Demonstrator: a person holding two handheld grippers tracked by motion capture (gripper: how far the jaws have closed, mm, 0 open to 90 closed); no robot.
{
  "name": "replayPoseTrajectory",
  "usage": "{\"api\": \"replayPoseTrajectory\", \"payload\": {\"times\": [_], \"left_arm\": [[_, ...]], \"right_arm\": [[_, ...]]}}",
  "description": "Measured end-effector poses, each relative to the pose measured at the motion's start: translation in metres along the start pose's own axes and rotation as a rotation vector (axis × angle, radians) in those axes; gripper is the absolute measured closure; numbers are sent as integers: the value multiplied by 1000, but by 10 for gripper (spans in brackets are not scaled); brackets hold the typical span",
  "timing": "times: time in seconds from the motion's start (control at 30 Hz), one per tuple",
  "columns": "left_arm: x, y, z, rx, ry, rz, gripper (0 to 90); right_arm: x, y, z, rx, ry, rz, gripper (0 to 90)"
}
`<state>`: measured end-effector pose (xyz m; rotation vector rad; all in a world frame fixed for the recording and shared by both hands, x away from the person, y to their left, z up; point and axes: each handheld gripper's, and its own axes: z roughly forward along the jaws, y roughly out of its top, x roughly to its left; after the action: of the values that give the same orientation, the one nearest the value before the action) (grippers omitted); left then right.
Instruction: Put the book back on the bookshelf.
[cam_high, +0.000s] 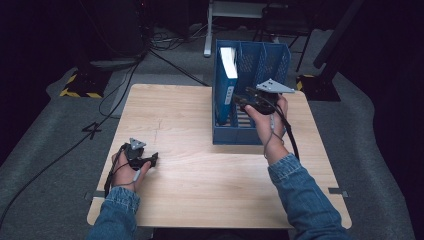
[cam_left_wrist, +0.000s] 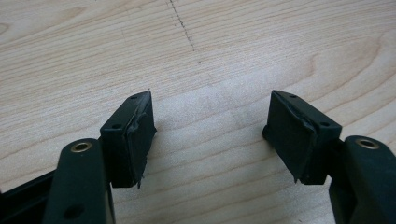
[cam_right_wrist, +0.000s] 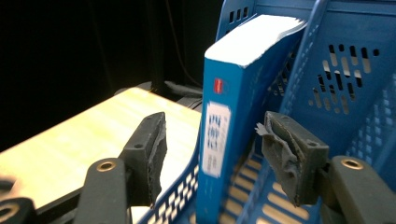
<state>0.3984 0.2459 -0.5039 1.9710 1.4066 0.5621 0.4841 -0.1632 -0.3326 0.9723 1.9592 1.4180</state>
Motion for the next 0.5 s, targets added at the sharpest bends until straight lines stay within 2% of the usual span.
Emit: {"api": "replayPoseTrajectory", "payload": {"times": [0.17,0.27,0.5], "left_arm": [[0,1,1,2,-2,6,314],[0,2,2,3,-6,7,306],[-2,6,6,6,-9,12,283]], "right_arm": [[-9,-6,-35,20,28,-17,408],[-18,-14,-55,26,41,-7,404],[-42,-40,-95,66,55,-6,402]]}}
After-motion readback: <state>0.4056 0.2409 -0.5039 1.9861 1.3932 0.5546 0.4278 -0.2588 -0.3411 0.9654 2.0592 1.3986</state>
